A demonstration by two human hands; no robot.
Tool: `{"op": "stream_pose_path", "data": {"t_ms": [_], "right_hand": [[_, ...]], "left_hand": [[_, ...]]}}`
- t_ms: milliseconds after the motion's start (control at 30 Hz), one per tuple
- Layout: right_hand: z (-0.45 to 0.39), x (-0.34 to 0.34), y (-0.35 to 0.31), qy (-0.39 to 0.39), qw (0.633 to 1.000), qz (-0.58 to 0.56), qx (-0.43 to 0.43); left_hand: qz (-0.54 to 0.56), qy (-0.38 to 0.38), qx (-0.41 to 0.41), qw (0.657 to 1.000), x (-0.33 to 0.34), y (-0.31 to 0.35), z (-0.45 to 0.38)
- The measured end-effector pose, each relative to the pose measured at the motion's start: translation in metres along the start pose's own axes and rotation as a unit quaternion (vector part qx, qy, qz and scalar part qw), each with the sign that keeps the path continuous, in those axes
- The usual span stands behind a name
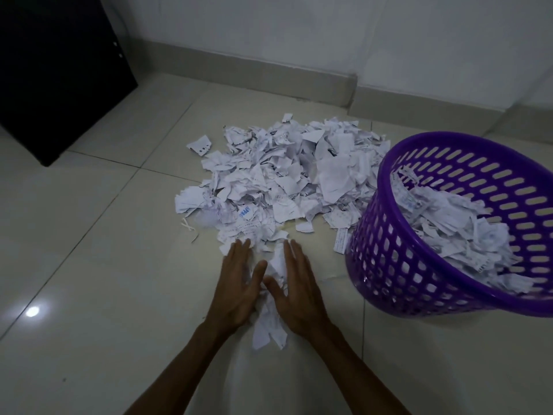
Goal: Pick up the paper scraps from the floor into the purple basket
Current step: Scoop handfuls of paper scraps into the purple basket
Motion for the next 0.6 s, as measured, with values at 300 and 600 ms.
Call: {"op": "stream_pose_path", "data": {"t_ms": [300,600], "right_hand": [[-0.021,-0.016,0.006,0.175,0.981,0.082,0.015],[-0.027,-0.005,-0.006,0.094,0.993,0.054,-0.052]], "left_hand": [[-0.022,0.141,0.002,0.990,-0.030,-0.015,-0.021],[0.010,0.088,-0.025,0.996,-0.024,-0.007,-0.020]]}}
Point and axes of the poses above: each hand's wrist, its own z-axis away from the middle knuckle, its own x-axis out of the palm, y = z × x, the point moved 4 cm from there along -z, towards the middle knuckle, and after that the axes turned 13 degrees about y, right-handed, at the moved point
